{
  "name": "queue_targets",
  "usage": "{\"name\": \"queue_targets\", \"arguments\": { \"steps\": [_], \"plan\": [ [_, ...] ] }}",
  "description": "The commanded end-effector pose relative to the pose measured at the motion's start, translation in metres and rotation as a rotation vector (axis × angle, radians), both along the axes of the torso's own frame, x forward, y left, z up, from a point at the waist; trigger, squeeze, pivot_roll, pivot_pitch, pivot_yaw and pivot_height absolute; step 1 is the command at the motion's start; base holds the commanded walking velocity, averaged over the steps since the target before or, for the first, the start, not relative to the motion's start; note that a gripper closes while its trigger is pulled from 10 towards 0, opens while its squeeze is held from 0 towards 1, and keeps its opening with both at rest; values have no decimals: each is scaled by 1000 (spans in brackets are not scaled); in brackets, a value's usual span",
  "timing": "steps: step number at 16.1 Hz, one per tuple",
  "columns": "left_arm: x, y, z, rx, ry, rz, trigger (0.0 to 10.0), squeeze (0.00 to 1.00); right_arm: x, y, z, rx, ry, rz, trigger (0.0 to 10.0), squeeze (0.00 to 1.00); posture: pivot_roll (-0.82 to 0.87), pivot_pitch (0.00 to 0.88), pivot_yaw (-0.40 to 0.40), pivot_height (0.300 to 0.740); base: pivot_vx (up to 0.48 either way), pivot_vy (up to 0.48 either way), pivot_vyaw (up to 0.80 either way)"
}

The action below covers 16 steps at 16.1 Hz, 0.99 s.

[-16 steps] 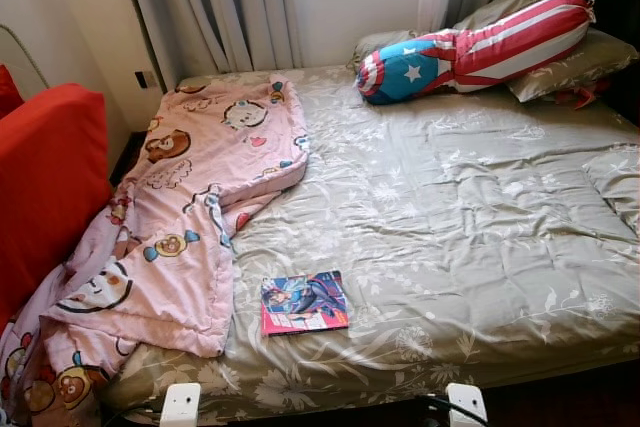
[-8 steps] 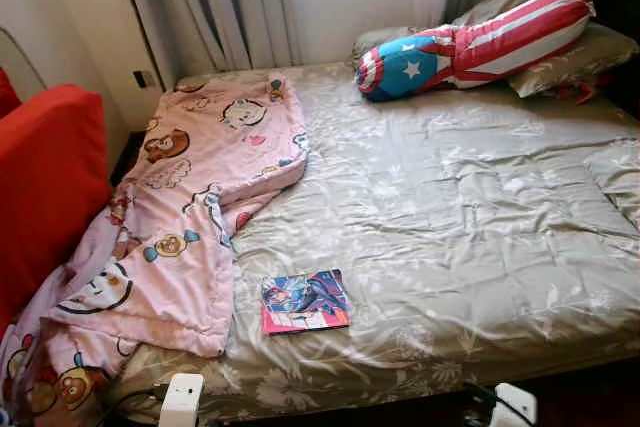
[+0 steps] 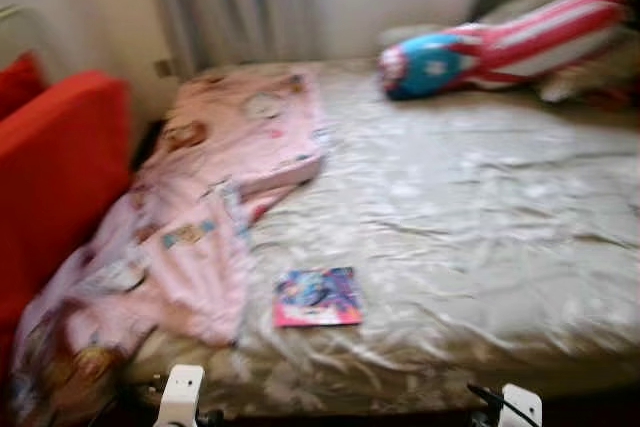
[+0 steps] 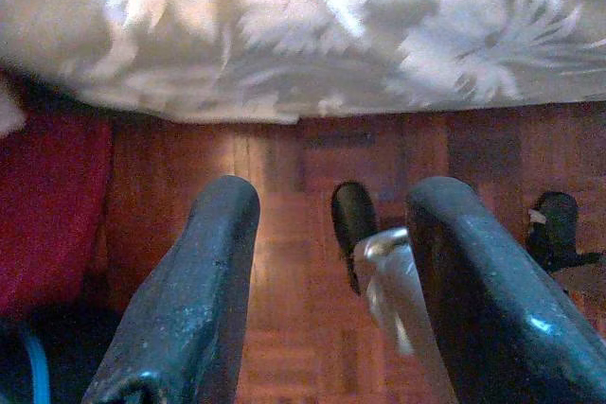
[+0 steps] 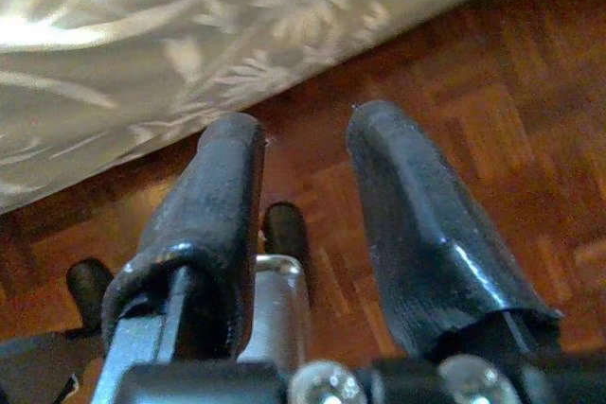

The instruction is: Clean up the room

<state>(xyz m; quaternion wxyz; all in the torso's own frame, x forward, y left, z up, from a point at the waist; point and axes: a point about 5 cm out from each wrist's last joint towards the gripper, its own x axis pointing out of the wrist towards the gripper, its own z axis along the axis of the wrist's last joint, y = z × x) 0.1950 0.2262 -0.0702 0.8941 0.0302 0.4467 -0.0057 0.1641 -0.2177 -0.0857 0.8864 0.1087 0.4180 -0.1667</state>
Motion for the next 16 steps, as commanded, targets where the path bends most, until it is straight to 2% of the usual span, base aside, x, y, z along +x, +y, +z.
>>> {"name": "queue_targets", "arguments": {
  "steps": [1,16],
  "plan": [
    [-9,4,-4,3,30,12,10000,0,1,6,-1,13,3,18,10000,0,-17,0,41,740,0,0,800],
    [-8,3,-4,-1,31,12,10000,0,3,19,-2,48,-2,112,10000,0,-14,0,34,740,0,0,800]
  ]
}}
